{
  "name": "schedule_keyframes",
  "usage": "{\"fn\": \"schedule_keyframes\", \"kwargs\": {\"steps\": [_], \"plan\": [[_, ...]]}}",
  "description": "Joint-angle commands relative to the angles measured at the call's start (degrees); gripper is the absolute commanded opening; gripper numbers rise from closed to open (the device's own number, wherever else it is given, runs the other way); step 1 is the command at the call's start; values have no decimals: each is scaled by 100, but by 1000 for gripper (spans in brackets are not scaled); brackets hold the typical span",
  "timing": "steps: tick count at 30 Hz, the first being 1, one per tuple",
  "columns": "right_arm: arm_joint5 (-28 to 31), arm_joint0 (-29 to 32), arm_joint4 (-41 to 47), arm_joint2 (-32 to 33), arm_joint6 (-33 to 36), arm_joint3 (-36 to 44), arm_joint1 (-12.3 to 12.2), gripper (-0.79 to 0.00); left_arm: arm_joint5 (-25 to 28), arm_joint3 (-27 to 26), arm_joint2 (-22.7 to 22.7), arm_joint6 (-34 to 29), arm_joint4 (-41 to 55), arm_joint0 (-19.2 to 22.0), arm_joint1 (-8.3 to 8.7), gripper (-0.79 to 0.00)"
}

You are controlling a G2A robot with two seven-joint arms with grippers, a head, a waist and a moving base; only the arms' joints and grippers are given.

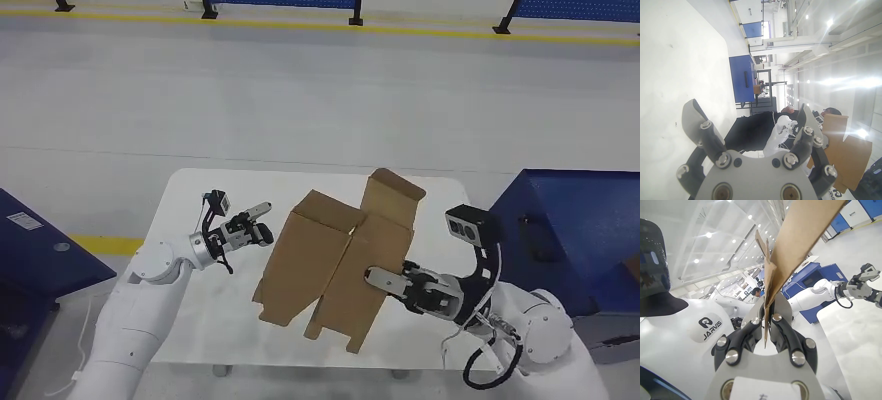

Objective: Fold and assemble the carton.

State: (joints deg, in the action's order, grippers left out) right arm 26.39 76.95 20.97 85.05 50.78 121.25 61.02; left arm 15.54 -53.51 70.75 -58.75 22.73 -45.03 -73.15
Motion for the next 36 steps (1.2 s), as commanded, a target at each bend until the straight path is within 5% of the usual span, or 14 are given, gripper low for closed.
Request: {"fn": "schedule_keyframes", "kwargs": {"steps": [1, 8, 18, 22, 26, 33, 36], "plan": [[164, -37, -674, 220, -126, 176, -14, -785, 0, 0, 0, 0, 0, 0, 0, 0], [1081, -151, -4023, 1582, -492, 1095, -94, -785, 0, 0, 0, 0, 0, 0, 0, 0], [2946, -572, -6855, 3391, -2165, 1340, -141, -785, 0, 0, 0, 0, 0, 0, 0, 0], [3161, -771, -7611, 4017, -2720, 1340, -214, -785, 0, 0, 0, 0, 0, 0, 0, 0], [3161, -989, -9575, 3849, -3566, 1340, -599, -785, 0, 0, 0, 0, 0, 0, 0, 0], [3140, -740, -13238, 3222, -6375, 1340, -1237, -785, 0, 0, 0, 0, 0, 0, 0, 0], [2059, -544, -15530, 2463, -7530, 1340, -1449, -785, 0, 0, 0, 0, 0, 0, 0, 0]]}}
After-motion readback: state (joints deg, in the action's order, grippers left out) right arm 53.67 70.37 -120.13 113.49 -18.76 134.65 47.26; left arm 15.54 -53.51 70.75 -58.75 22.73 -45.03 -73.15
